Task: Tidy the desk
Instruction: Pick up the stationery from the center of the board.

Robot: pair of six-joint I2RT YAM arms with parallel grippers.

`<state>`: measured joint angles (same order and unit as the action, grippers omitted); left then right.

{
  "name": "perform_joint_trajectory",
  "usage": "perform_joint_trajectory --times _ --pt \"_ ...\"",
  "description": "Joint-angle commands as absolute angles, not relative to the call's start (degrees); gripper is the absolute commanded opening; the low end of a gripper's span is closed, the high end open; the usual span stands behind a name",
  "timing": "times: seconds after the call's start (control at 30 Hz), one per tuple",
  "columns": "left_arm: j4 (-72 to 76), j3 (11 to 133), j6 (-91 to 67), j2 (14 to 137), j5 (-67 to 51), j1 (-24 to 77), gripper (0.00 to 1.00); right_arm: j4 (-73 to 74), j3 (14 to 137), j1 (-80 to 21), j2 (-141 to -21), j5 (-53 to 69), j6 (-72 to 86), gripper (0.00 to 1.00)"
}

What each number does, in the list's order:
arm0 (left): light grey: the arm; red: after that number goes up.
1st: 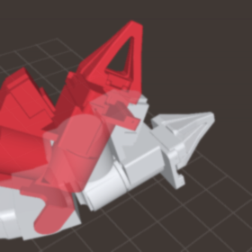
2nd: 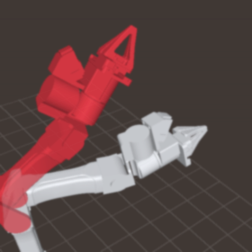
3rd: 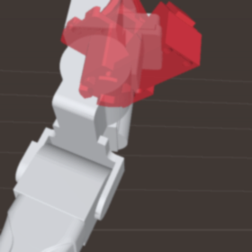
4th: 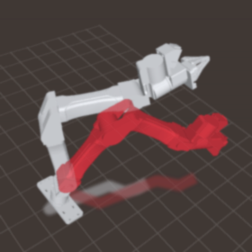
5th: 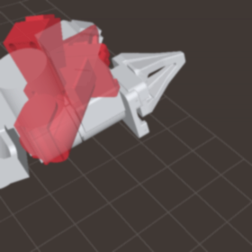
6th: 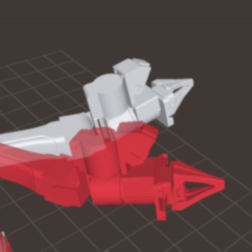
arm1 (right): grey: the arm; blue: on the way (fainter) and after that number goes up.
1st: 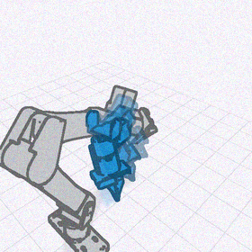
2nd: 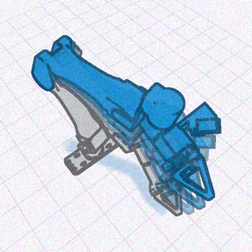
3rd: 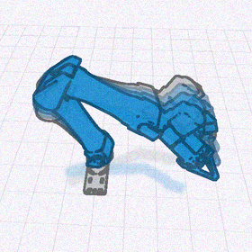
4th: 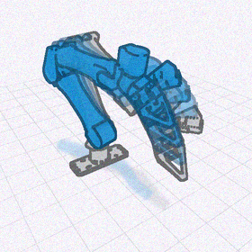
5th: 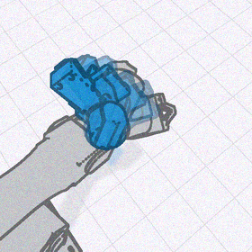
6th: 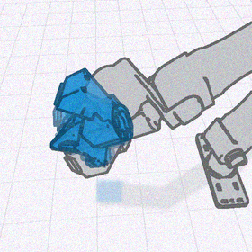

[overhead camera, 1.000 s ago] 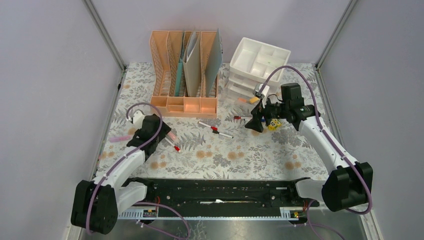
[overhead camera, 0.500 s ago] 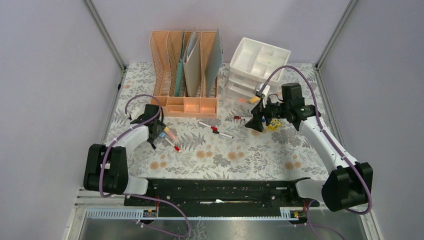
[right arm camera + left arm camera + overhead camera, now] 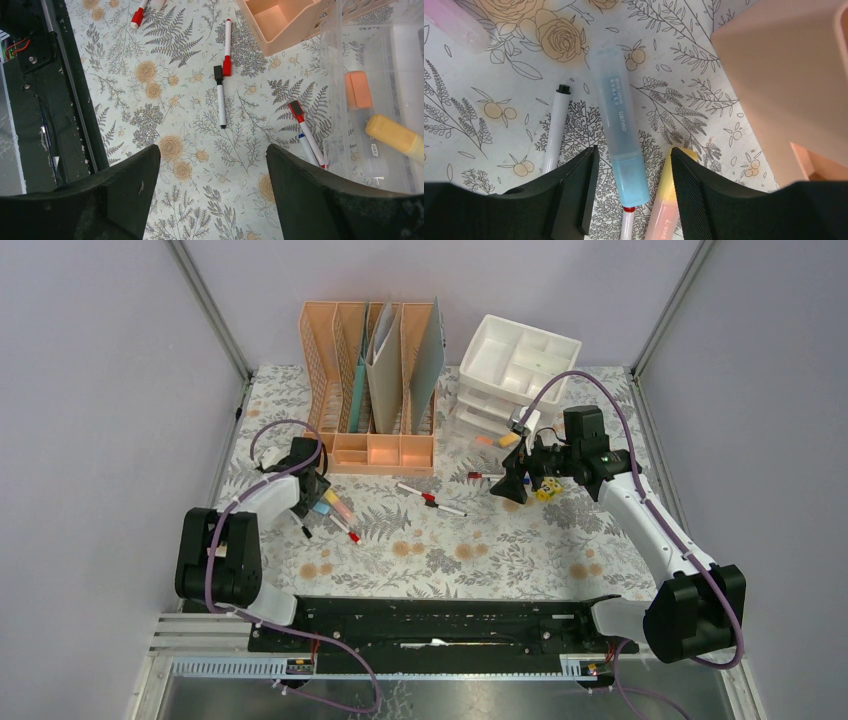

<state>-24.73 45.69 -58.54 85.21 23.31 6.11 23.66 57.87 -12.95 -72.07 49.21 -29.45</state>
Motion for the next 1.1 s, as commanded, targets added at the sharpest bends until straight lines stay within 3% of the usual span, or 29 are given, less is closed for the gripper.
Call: perform_joint_trajectory --times 0.0,0.3,0.43,0.6,0.67,0.83,1.07 --pt "-25.9 49.0 -59.4 87.1 24.5 5.3 0.58 22.6 57.7 -12.4 -71.7 51.5 -28.9 0.84" --pt "-26.2 48.4 -59.9 89.0 24.3 4.6 0.56 22.6 57.7 -12.2 -71.8 51.8 -28.9 0.84" --pt "-27.4 49.8 -59.5 91.3 23.1 3.9 0.46 22.6 57.7 -12.1 -71.6 51.8 -28.9 0.84" --pt "-29.2 52.1 -59.0 94.0 22.4 3.7 0.43 22.6 57.7 -12.0 -71.4 51.9 -28.8 0.84" --pt "-29.2 52.3 -58.8 94.6 21.8 3.6 0.38 22.6 57.7 -11.9 -71.3 51.9 -28.8 0.84" --pt "-29.9 52.8 -58.4 95.1 20.4 3.6 0.1 22.6 57.7 -11.9 -71.2 52.1 -28.8 0.84" --pt "-30.7 51.5 -58.2 88.5 20.8 3.6 0.01 22.6 57.6 -11.8 -71.2 53.3 -28.5 0.84"
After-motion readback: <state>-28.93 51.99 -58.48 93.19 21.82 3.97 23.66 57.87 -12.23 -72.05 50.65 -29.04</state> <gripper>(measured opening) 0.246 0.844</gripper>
